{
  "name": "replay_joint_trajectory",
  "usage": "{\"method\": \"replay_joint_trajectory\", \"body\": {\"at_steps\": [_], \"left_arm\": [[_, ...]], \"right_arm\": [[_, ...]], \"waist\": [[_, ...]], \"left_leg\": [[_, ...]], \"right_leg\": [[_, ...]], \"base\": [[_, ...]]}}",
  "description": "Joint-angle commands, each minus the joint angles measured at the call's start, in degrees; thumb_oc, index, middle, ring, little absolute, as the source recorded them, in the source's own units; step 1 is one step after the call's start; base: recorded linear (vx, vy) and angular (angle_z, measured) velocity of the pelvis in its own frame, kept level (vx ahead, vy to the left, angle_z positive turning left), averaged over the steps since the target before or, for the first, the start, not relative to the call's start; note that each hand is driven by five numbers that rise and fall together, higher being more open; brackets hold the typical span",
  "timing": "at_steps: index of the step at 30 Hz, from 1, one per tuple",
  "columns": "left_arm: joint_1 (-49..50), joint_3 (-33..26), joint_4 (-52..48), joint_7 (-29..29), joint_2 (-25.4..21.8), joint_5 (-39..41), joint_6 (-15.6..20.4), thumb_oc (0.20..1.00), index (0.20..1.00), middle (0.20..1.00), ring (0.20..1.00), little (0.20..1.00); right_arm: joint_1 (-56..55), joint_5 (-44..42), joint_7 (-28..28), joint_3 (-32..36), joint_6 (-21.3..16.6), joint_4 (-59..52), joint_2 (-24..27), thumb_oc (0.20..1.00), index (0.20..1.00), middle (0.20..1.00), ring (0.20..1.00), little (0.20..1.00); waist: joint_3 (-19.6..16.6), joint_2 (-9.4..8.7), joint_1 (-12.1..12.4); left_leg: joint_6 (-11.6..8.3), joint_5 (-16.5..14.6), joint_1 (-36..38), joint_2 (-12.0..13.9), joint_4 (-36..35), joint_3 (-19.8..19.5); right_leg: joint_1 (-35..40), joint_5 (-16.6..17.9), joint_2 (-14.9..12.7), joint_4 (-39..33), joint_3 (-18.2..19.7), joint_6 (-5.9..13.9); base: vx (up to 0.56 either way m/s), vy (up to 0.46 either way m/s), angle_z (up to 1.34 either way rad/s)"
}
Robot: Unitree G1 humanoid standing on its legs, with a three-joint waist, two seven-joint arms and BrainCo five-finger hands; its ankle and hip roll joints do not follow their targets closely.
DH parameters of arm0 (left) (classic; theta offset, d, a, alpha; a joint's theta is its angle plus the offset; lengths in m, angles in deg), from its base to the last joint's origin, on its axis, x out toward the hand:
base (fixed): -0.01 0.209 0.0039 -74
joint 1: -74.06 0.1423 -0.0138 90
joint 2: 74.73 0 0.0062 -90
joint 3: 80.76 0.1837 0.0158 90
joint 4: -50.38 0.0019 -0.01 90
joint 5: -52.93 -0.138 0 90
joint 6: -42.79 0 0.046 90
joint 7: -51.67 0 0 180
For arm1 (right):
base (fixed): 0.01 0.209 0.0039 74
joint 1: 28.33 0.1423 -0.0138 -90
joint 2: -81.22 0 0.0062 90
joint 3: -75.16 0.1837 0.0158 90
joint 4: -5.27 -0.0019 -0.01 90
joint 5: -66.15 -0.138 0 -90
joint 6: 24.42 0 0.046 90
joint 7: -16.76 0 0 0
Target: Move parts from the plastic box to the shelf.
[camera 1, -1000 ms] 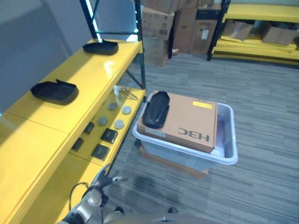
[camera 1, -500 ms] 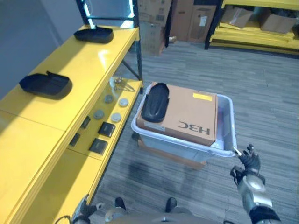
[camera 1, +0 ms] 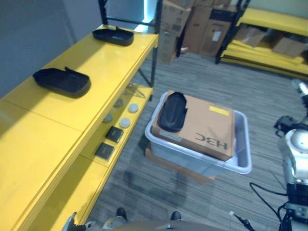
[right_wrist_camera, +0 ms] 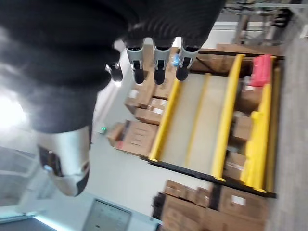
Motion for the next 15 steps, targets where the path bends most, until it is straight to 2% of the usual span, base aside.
{"method": "replay_joint_trajectory", "body": {"at_steps": [1,3,7,9,10,15], "left_arm": [[-2.4,0.7,0.5,-1.0,-1.5,-0.4,2.2,1.000,1.000,1.000,1.000,1.000],[-3.2,0.5,0.2,-0.1,-1.9,-0.1,3.1,1.000,1.000,1.000,1.000,1.000],[-3.4,0.5,-0.8,0.1,-1.6,-0.5,3.3,1.000,1.000,1.000,1.000,1.000],[-2.8,0.7,-2.0,0.2,-1.5,-1.7,2.9,1.000,1.000,1.000,1.000,1.000],[-1.8,1.5,-2.8,1.0,-1.9,-1.9,2.6,1.000,1.000,1.000,1.000,1.000],[-2.2,3.2,-3.1,2.1,-2.6,-1.8,2.7,1.000,1.000,1.000,1.000,1.000]], "right_arm": [[3.5,0.4,-2.0,-0.7,-3.0,-0.2,1.9,1.000,1.000,1.000,1.000,1.000],[4.1,1.9,-4.0,-2.8,-3.0,0.8,-0.1,1.000,1.000,1.000,1.000,1.000],[2.9,2.0,-5.5,-3.1,-3.3,2.9,-1.7,1.000,1.000,1.000,1.000,1.000],[1.0,2.7,-4.4,-2.5,-3.5,5.7,-2.2,1.000,1.000,1.000,1.000,1.000],[0.3,3.0,-2.5,-3.5,-3.7,11.0,-1.7,1.000,1.000,1.000,1.000,1.000],[2.7,3.0,-2.2,-6.8,-2.8,17.9,-0.9,1.000,1.000,1.000,1.000,1.000]], "waist": [[1.9,1.95,2.7],[3.4,2.43,3.5],[4.1,2.69,4.1],[4.0,2.81,4.6],[3.7,2.79,5.5],[4.4,3.18,6.7]], "left_leg": [[-1.67,-1.0,-4.5,2.7,3.8,-3.3],[-1.30,-1.2,-6.1,2.1,4.4,-4.2],[-1.29,-1.1,-6.8,1.8,4.2,-4.9],[-1.34,-1.1,-6.4,1.7,4.1,-5.3],[-1.38,-1.4,-5.8,1.8,4.4,-5.4],[-1.33,-1.6,-6.8,1.6,5.5,-6.1]], "right_leg": [[-2.6,-2.2,-0.5,2.7,-0.6,1.27],[-3.5,-2.2,-1.2,3.3,-1.0,1.36],[-3.8,-2.0,-1.5,3.2,-1.5,1.47],[-3.1,-1.9,-1.6,2.8,-1.7,1.55],[-2.2,-2.0,-2.0,2.9,-2.2,1.63],[-2.7,-2.7,-2.6,4.3,-2.6,1.47]], "base": [[-0.09,0.090,0.24],[-0.10,0.084,0.23],[-0.04,0.024,0.12],[0.11,0.012,0.14],[0.18,0.021,0.17],[0.05,0.031,0.06]]}}
